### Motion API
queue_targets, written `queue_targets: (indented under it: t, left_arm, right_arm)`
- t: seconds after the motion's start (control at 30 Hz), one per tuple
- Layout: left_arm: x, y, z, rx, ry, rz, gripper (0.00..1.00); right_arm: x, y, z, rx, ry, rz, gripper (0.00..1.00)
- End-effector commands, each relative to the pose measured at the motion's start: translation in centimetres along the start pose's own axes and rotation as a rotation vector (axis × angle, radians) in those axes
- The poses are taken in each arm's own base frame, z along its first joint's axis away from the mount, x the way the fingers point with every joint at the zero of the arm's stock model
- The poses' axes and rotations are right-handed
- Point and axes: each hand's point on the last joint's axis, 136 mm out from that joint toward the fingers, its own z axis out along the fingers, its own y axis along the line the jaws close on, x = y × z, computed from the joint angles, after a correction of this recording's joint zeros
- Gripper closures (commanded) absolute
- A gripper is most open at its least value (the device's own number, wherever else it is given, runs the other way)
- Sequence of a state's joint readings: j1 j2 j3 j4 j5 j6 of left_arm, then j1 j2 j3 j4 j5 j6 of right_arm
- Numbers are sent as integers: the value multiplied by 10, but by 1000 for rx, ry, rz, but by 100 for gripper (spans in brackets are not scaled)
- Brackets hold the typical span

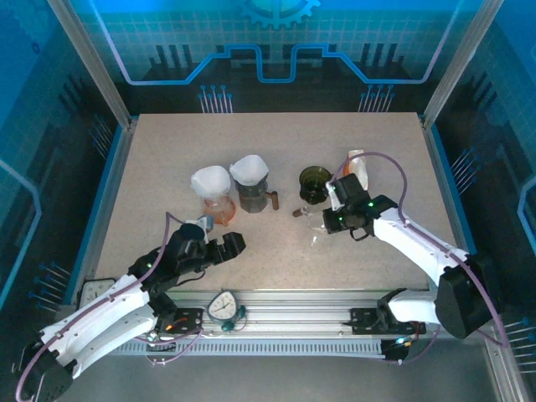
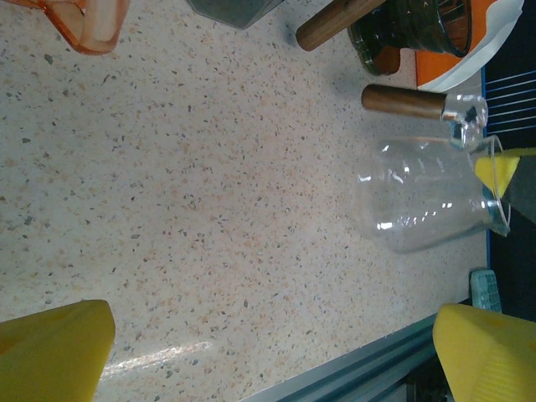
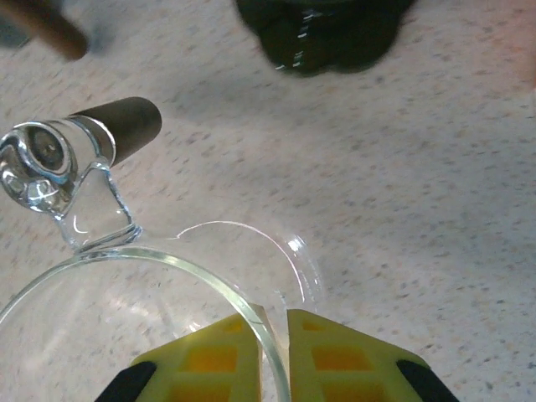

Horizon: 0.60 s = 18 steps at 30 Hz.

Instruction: Place the coffee filter in the dripper

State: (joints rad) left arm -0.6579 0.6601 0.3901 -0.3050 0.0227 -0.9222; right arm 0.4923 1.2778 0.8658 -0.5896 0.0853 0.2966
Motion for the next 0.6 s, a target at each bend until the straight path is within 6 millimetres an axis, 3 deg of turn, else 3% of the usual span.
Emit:
queue_targets:
  t: [0.0, 0.23, 0.37, 0.57]
  left_arm:
    - [-2, -10, -5, 24, -2, 33, 1]
    - [-3, -9, -5, 20, -7, 36, 1]
    - [-2, -6, -5, 12, -6, 31, 1]
    - [-2, -5, -7, 9, -13, 30, 1]
  right_arm:
    - [-14, 28, -20, -27, -48, -81, 89]
    - [-16, 81, -13, -3, -34, -266, 89]
    - [-15, 97, -3, -26, -32, -289, 88]
    - [-3, 100, 8, -15, 5, -310, 88]
